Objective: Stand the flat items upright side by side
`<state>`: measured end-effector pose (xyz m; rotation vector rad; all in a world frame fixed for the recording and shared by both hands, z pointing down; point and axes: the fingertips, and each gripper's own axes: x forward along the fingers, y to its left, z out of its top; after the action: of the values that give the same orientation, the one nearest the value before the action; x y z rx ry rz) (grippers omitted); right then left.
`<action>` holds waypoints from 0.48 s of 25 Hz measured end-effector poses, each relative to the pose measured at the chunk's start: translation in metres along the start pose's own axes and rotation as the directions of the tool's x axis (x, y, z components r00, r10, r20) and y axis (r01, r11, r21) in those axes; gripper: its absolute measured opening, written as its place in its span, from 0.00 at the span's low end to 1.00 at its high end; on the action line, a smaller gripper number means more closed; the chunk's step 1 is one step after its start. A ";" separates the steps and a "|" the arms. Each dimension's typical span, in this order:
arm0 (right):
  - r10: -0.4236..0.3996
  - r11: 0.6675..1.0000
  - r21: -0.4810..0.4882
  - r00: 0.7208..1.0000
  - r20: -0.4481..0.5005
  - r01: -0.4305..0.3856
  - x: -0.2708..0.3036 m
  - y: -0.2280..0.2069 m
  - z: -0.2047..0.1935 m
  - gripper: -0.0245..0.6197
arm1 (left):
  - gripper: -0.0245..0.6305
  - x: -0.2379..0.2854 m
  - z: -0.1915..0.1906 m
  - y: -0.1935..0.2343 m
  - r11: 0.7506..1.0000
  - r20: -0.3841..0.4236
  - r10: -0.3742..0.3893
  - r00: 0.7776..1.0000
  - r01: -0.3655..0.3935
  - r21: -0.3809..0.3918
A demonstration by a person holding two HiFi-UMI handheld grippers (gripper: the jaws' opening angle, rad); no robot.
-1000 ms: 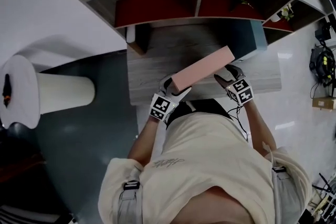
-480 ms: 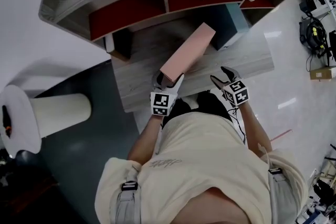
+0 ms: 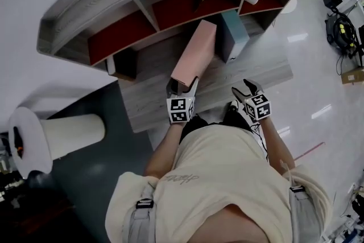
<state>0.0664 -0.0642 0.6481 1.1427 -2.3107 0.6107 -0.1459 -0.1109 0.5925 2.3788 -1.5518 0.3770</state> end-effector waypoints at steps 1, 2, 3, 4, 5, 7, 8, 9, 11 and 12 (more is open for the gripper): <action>0.006 1.000 -0.002 1.000 0.007 -0.006 -0.002 -0.007 0.002 0.47 | 0.56 0.005 0.002 -0.004 1.000 -0.005 0.011 1.000 -0.011 -0.004; 0.014 1.000 0.001 1.000 0.012 -0.014 -0.004 -0.014 0.003 0.47 | 0.56 0.010 0.004 -0.007 1.000 -0.012 0.027 1.000 -0.027 -0.009; 0.021 1.000 0.006 1.000 0.014 -0.021 -0.007 -0.022 0.002 0.47 | 0.56 0.014 0.005 -0.011 0.999 -0.021 0.049 0.999 -0.049 -0.017; 0.026 1.000 0.012 1.000 0.012 -0.026 -0.009 -0.030 0.001 0.47 | 0.56 0.019 0.006 -0.015 0.997 -0.030 0.074 0.997 -0.075 -0.027; 0.028 0.999 0.018 1.000 0.009 -0.028 -0.010 -0.039 -0.001 0.47 | 0.56 0.024 0.008 -0.019 0.994 -0.037 0.099 0.994 -0.100 -0.037; 0.033 0.999 0.025 0.999 0.009 -0.034 -0.012 -0.057 -0.004 0.47 | 0.56 0.033 0.011 -0.027 0.988 -0.045 0.143 0.989 -0.145 -0.052; 0.036 0.999 0.026 0.999 0.011 -0.036 -0.012 -0.066 -0.004 0.47 | 0.56 0.038 0.013 -0.030 0.985 -0.046 0.160 0.986 -0.163 -0.058; 0.038 0.999 0.025 0.999 0.015 -0.038 -0.011 -0.074 -0.005 0.46 | 0.56 0.042 0.014 -0.033 0.982 -0.046 0.176 0.983 -0.178 -0.064; 0.038 0.999 0.029 0.999 0.025 -0.038 -0.010 -0.093 -0.007 0.47 | 0.56 0.048 0.017 -0.039 0.975 -0.045 0.206 0.978 -0.209 -0.077; 0.037 0.999 0.036 0.999 0.029 -0.038 -0.010 -0.102 -0.008 0.46 | 0.56 0.050 0.018 -0.041 0.971 -0.043 0.222 0.974 -0.225 -0.084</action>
<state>0.1569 -0.1099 0.6662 1.1336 -2.3593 0.6575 -0.0879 -0.1442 0.5905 2.1272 -1.7881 0.3844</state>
